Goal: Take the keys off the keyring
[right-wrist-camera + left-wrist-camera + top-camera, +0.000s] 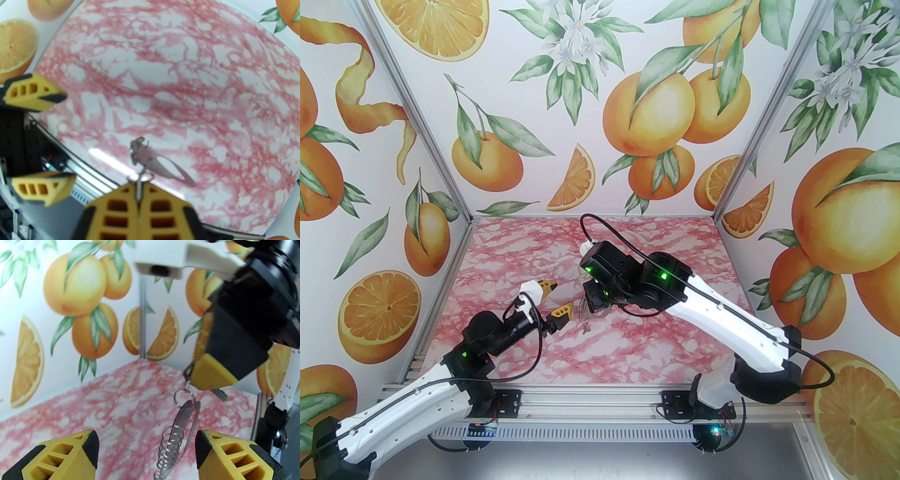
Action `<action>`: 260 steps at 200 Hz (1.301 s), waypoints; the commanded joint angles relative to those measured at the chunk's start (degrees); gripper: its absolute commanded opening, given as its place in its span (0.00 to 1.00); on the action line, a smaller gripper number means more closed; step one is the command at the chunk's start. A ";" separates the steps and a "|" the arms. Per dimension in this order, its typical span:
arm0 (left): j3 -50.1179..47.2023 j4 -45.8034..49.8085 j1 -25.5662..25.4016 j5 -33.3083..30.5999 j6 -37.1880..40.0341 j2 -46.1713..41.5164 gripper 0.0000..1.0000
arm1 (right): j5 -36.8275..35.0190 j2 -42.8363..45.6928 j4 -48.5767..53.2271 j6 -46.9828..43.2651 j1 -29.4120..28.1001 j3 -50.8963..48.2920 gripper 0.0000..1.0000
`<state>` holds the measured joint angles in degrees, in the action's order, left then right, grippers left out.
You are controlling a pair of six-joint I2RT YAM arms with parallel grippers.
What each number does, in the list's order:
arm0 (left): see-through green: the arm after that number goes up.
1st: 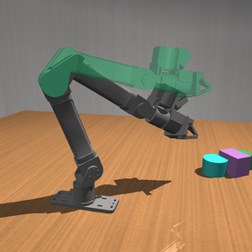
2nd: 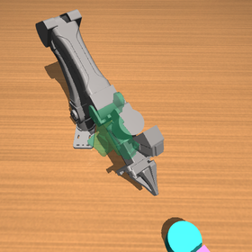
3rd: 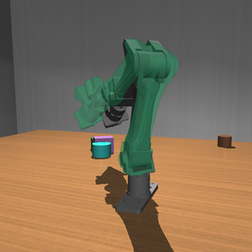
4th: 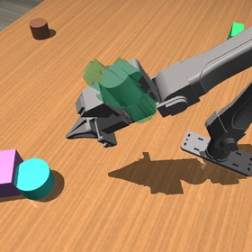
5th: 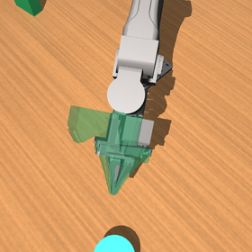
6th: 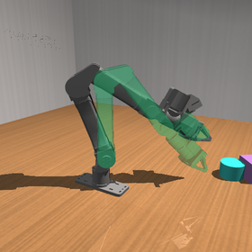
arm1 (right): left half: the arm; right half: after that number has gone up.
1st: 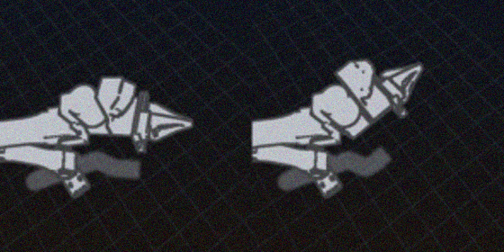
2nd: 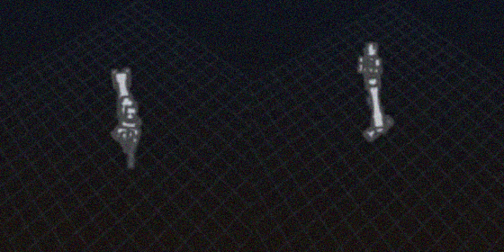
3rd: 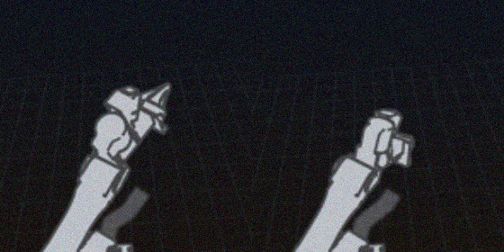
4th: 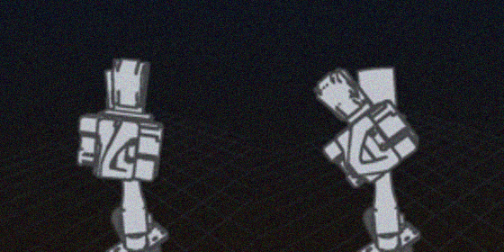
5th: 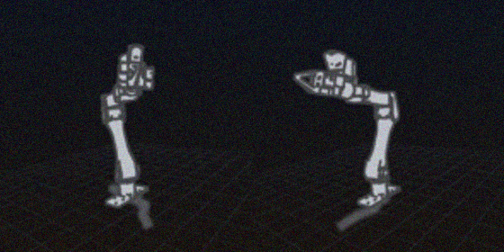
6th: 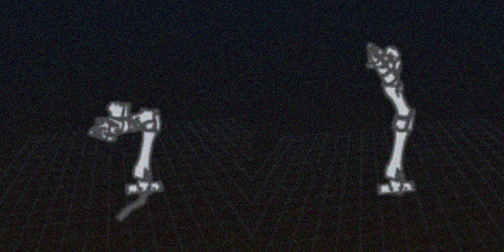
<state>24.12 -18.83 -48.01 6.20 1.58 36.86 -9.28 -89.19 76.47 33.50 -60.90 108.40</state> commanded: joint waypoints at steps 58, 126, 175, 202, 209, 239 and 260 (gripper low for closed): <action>2.32 -13.35 0.16 8.42 6.52 10.10 0.74 | 1.37 -1.99 3.60 5.49 0.75 7.56 0.00; 2.93 -21.27 0.21 8.51 4.29 16.79 0.75 | 1.84 -1.62 2.44 4.95 0.96 8.60 0.00; 3.08 -12.66 1.24 12.60 3.78 10.76 0.63 | 5.39 1.91 -1.23 -1.86 3.04 3.95 0.00; 6.13 -7.38 2.72 15.74 3.19 12.00 0.58 | 9.26 3.45 -2.87 -6.15 3.85 2.28 0.00; 6.38 -7.89 3.42 16.85 2.50 12.43 0.57 | 9.37 3.72 -2.69 -7.01 3.95 2.19 0.00; 7.84 -10.02 5.53 22.69 0.14 15.34 0.55 | 11.21 5.22 -2.88 -10.54 4.89 1.01 0.00; 8.48 -10.92 6.04 23.99 -1.82 17.03 0.50 | 12.27 6.19 -3.64 -12.26 5.74 -0.11 0.00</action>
<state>30.17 -29.36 -42.59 25.45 2.72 52.36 0.43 -85.23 75.40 25.39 -56.27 109.54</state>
